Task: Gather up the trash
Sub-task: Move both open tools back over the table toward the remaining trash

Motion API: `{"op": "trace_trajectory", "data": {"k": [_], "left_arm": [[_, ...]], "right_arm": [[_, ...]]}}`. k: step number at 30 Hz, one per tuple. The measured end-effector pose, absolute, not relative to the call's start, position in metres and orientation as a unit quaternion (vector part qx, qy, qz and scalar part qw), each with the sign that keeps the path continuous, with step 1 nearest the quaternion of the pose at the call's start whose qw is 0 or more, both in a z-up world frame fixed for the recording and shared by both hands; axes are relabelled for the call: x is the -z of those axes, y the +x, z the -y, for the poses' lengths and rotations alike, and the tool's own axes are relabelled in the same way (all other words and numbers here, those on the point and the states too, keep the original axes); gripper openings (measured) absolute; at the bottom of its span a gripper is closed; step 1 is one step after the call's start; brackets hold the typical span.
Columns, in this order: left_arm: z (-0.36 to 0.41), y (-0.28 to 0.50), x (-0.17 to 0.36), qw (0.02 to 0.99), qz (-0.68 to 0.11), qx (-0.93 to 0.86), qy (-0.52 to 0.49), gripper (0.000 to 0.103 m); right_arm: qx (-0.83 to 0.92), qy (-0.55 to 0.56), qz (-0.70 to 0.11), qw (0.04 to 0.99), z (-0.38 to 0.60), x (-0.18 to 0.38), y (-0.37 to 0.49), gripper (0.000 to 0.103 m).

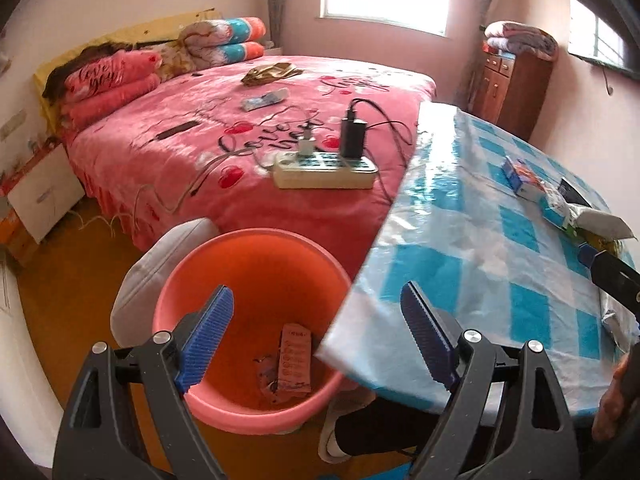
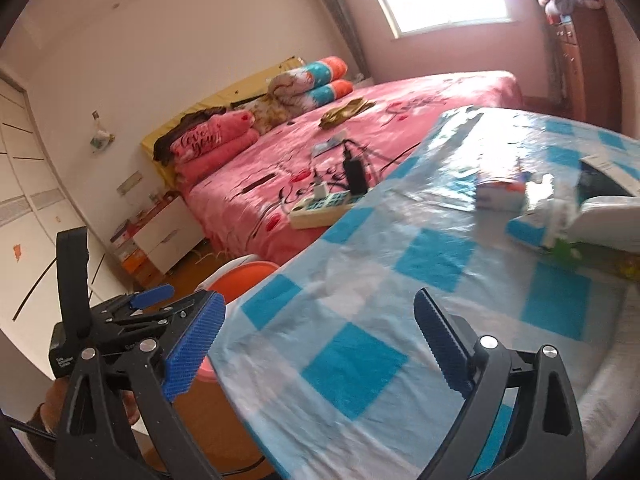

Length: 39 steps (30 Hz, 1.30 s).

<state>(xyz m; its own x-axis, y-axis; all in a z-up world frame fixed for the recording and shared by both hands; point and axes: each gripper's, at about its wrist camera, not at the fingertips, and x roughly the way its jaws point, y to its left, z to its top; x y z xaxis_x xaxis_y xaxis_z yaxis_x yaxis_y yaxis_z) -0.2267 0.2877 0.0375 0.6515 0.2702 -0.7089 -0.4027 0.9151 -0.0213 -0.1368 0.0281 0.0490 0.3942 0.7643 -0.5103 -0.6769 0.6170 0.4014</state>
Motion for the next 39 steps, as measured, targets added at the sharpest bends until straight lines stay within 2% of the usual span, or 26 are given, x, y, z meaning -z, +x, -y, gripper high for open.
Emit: {"op": "trace_trajectory", "data": {"k": [16,28,39], "left_arm": [[-0.200,-0.197,-0.062,0.918,-0.379,-0.113,-0.037,0.086],[-0.154,-0.176,-0.070,0.919,-0.386,-0.078,-0.018,0.086],[-0.126,-0.154,-0.078,0.916,-0.397,-0.051,-0.018,0.086]], "right_arm": [[-0.387,0.073,-0.282,0.875,0.044,-0.062,-0.133,0.097],[-0.366,0.036,-0.241,0.898,0.076,-0.068,-0.141,0.097],[-0.337,0.087,-0.238,0.907,0.131,-0.073,-0.121,0.097]]}}
